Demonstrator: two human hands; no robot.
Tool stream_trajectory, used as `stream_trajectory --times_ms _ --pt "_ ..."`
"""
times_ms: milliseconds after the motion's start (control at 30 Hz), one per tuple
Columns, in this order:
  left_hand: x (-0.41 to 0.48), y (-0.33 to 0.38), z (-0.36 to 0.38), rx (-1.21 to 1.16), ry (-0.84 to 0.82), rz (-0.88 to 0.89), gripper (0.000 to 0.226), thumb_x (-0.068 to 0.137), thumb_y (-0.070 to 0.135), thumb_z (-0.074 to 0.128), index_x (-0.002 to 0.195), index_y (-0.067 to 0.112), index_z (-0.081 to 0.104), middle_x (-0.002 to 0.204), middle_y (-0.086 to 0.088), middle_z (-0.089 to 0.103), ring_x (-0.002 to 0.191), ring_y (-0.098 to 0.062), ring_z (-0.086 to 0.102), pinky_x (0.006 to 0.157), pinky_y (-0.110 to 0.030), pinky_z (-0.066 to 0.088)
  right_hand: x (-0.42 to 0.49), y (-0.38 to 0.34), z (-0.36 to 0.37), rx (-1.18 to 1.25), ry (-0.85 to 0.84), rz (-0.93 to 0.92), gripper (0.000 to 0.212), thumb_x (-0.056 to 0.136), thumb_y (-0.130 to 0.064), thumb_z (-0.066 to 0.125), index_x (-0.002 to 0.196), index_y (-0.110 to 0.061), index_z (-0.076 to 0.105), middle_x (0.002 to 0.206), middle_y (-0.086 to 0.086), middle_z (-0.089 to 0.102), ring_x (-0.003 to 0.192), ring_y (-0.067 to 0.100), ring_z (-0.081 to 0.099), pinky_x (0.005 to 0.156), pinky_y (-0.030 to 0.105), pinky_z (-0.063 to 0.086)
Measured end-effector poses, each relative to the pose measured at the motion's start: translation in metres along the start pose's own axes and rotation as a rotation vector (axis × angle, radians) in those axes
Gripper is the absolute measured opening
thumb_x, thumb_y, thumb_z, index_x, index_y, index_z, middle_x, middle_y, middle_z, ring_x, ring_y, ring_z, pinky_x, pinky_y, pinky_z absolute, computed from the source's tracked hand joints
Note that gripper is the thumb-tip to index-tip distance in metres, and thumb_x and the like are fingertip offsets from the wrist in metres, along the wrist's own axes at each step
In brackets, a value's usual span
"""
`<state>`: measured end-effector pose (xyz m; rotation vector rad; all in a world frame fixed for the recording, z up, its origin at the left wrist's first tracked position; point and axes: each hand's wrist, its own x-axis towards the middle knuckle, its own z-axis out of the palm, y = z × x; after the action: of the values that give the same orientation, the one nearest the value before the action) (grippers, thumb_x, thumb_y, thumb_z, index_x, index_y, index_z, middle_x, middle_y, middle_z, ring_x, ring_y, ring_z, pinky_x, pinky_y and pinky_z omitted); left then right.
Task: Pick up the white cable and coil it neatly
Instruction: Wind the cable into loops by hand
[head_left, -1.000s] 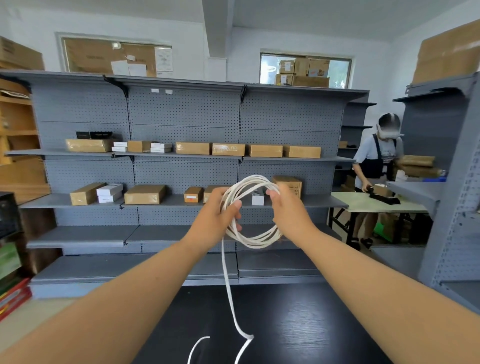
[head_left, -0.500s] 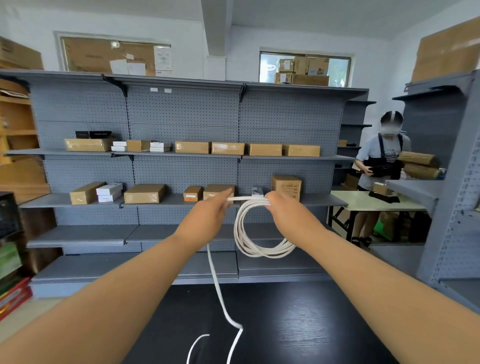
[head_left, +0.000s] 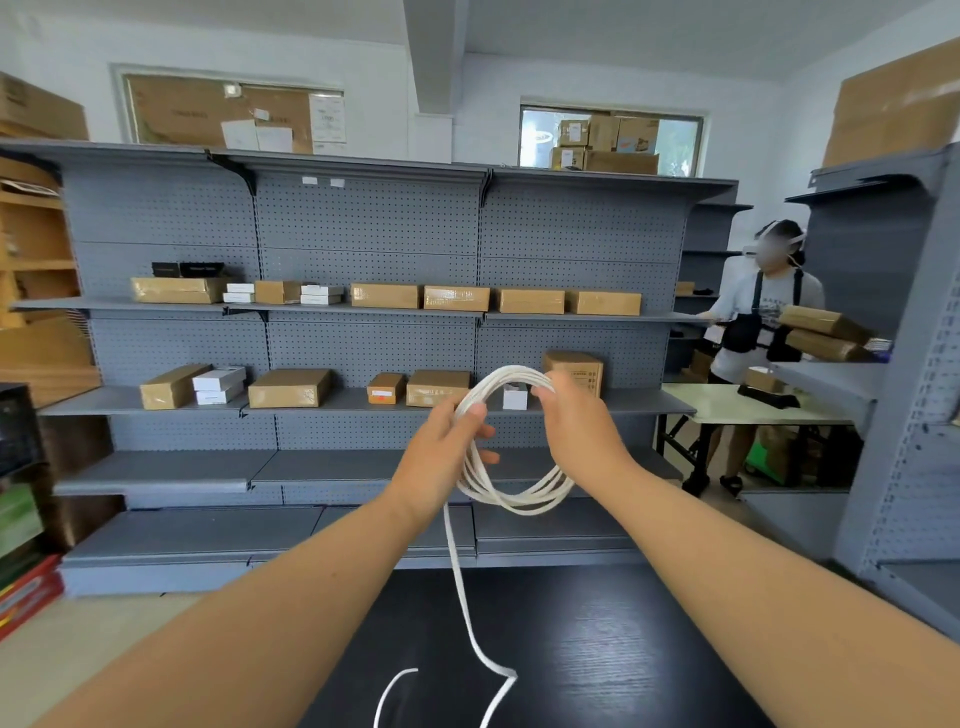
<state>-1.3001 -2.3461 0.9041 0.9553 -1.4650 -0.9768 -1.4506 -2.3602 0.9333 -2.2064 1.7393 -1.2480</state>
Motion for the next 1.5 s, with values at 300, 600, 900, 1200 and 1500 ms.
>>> stream_trajectory --times_ms 300,600,900,1200,1500 --pt "0.008 -0.006 -0.002 0.362 0.15 0.175 0.015 0.098 0.026 0.042 0.095 0.014 0.049 0.07 0.001 0.056 0.045 -0.006 0.06 0.043 -0.018 0.045 -0.003 0.002 0.013 0.303 0.097 0.116 0.027 0.1 -0.028 0.033 0.106 -0.008 0.051 0.076 0.001 0.048 0.076 0.024 0.051 0.068 0.042 0.046" --pt "0.024 0.025 -0.027 0.96 -0.045 0.287 0.013 0.098 0.027 0.038 0.094 0.017 0.046 0.074 -0.004 0.056 0.049 -0.022 0.062 0.051 -0.03 0.047 -0.001 0.006 0.004 0.197 -0.119 -0.033 0.053 0.095 -0.027 0.047 0.142 -0.018 0.024 0.138 0.006 0.043 0.123 0.021 0.047 0.097 0.03 0.035" --pt "0.026 0.039 -0.026 1.041 -0.185 0.271 0.017 0.097 0.025 0.042 0.097 0.011 0.052 0.071 -0.001 0.055 0.05 -0.019 0.064 0.061 -0.038 0.054 0.007 -0.009 0.007 -0.125 -0.22 -0.209 0.028 0.1 -0.02 0.034 0.123 -0.007 0.045 0.1 0.004 0.044 0.08 0.016 0.043 0.066 0.028 0.03" --pt "0.01 0.014 -0.022 0.433 -0.097 0.102 0.014 0.092 0.023 0.054 0.103 0.015 0.05 0.075 -0.001 0.061 0.063 -0.017 0.065 0.071 -0.033 0.052 0.01 -0.004 -0.003 -0.153 -0.079 -0.151 0.022 0.1 -0.017 0.033 0.104 -0.003 0.049 0.091 0.01 0.047 0.081 0.025 0.045 0.067 0.033 0.032" --pt "0.007 0.0 -0.013 0.493 0.043 0.215 0.015 0.099 0.028 0.037 0.106 0.02 0.047 0.074 -0.006 0.064 0.058 0.003 0.06 0.053 -0.007 0.042 0.005 0.003 -0.008 0.063 0.08 0.02 0.026 0.101 -0.02 0.032 0.108 -0.003 0.051 0.093 0.013 0.053 0.081 0.029 0.051 0.068 0.037 0.044"
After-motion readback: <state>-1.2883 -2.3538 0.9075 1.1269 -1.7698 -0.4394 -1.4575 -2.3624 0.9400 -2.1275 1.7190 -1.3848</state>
